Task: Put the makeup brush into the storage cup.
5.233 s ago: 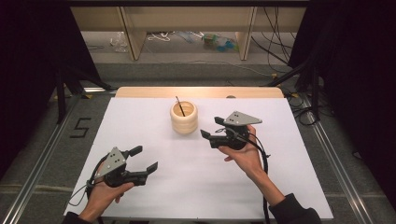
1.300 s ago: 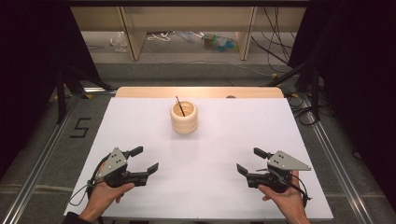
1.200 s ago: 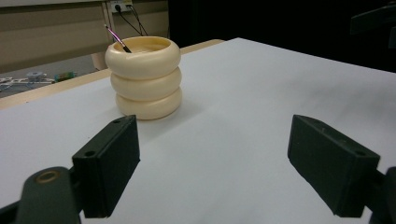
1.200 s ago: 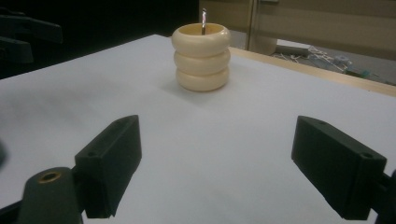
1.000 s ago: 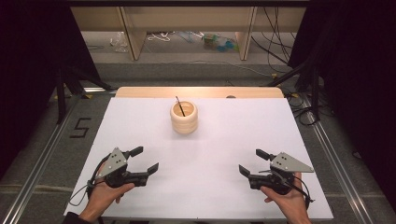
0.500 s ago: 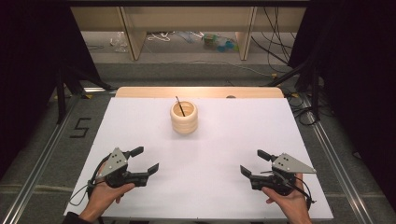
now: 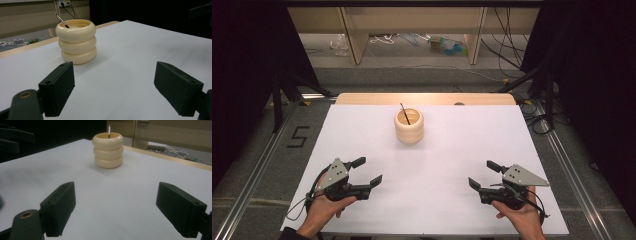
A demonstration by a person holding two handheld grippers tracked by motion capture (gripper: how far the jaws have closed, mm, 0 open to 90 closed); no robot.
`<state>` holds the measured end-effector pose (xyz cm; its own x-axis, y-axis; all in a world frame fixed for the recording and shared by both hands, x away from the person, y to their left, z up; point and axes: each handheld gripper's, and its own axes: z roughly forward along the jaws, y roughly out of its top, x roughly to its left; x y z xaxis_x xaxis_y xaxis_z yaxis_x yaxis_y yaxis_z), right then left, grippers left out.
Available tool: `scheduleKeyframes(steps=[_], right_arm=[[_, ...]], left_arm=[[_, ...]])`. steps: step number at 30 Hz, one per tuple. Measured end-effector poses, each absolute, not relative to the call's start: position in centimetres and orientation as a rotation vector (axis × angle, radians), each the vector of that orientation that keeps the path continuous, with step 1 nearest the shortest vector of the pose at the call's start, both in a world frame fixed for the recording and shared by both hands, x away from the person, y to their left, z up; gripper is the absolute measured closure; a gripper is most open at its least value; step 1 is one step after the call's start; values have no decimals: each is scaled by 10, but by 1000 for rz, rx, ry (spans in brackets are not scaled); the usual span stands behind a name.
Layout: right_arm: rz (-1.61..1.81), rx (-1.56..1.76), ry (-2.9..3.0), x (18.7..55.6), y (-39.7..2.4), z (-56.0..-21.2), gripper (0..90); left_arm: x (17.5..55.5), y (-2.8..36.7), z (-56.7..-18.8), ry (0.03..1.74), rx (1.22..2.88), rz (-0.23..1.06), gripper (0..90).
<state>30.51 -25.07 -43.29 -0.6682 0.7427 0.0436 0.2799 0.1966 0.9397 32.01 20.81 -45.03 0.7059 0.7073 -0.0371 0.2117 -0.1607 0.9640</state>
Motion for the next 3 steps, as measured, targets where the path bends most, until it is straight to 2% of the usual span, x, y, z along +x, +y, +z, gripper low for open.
scheduleKeyframes(steps=[3], right_arm=[[1480,929,2040,307,-251,-434,169]], left_arm=[[320,208,-450,744,1712,513,168]])
